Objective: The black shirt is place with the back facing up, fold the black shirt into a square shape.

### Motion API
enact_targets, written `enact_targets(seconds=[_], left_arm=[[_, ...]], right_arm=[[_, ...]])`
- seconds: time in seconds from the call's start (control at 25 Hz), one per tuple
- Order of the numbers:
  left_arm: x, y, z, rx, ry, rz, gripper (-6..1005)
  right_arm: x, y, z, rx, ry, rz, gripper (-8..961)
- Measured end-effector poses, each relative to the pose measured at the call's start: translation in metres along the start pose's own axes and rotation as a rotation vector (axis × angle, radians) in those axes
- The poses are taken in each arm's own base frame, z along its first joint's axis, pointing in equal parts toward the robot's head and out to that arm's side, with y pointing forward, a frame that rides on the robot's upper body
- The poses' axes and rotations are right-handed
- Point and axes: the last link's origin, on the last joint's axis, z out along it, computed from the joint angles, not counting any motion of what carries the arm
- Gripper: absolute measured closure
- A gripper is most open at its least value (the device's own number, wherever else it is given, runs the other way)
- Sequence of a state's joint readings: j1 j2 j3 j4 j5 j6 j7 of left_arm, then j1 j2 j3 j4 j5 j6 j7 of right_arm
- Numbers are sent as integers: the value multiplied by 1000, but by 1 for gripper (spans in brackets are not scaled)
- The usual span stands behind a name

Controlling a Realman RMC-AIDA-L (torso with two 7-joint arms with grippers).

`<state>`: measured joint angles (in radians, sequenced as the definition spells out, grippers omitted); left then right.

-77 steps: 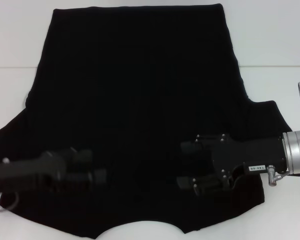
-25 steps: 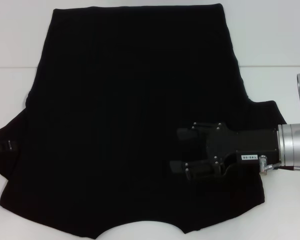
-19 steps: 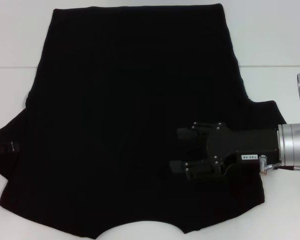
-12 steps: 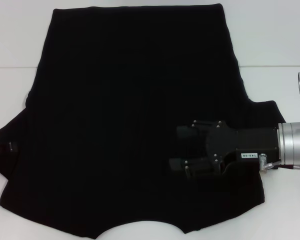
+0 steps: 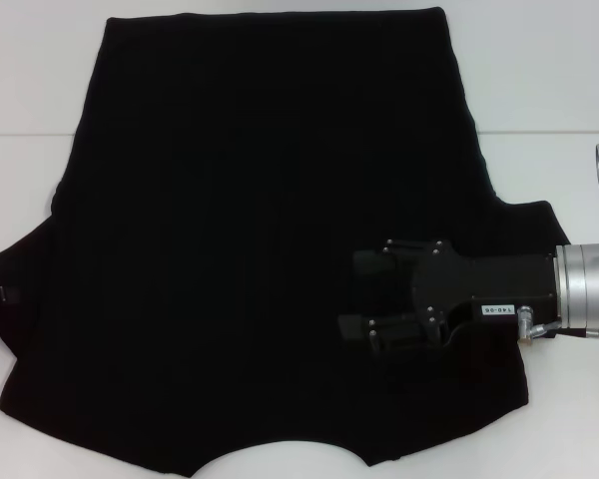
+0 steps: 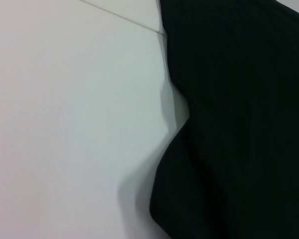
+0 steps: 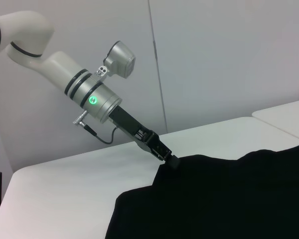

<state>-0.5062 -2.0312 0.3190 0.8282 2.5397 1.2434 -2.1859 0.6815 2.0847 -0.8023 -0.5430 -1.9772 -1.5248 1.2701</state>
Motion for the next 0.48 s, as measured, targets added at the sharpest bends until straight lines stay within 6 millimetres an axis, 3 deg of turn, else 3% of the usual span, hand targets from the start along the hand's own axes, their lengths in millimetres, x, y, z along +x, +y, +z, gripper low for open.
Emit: enact_targets(seconds=[0.12,0.48], left_arm=[[1,-2,0,10,5,1,802],[-1,-7,0,49,-1,5,958]], right_arm=[[0,0,0,0,0,0,46],[-1,-2,-2,14,-13,5,48]])
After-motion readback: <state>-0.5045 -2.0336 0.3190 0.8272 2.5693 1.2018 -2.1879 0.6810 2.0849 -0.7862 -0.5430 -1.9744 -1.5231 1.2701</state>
